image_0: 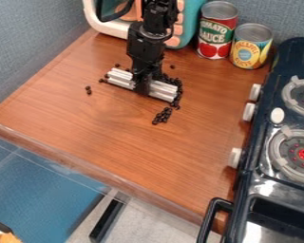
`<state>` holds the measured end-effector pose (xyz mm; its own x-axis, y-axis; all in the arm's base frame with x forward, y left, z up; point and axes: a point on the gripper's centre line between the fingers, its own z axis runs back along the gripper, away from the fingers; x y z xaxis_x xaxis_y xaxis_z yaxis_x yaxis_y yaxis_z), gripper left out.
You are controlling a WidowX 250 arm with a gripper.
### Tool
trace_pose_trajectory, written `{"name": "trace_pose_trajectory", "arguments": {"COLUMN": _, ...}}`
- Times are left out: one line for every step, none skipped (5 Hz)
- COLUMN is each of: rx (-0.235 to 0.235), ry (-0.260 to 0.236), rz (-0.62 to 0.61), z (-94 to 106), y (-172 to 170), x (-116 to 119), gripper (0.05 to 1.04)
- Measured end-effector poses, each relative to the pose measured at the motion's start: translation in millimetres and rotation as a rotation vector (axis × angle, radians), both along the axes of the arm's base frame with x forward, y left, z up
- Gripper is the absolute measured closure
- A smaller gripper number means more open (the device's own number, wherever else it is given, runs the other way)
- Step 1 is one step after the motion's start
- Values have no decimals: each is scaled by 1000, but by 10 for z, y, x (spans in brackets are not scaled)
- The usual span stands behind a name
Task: Sweep into pile
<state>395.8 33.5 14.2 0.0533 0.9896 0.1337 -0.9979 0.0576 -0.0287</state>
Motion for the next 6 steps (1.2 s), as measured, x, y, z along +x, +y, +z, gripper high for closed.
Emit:
{"name": "trace_pose_trajectory", "arguments": {"rx": -13, "ry": 4, "rz": -25, "z": 4, "y": -123, "x": 5, "gripper": 704}}
{"name": "trace_pose_trajectory", "arguments": {"rx": -35, "ry": -21, "rz": -38, "z": 115, "y": -154, "x": 22, "gripper": 705}}
{"name": "trace_pose_trajectory", "arguments": {"rx": -43, "ry": -72, "rz": -41, "z": 360, "y": -140, "x": -4, "gripper": 705}}
{"name": "trace_pose_trajectory", "arguments": {"rx": -47, "ry": -94, "rz": -37, "z": 489, "y": -149, "x": -111, "gripper": 704}}
{"name": "trace_pose_trajectory", "arguments": {"rx": -26, "ry": -89, "rz": -1, "z": 521, "y": -188, "x": -353, "gripper": 704}}
{"name": "trace_pose_trajectory", "arguments": {"rx": -2, "ry": -68, "rz": -27, "z": 410, "y": -370, "x": -624, "gripper": 704}}
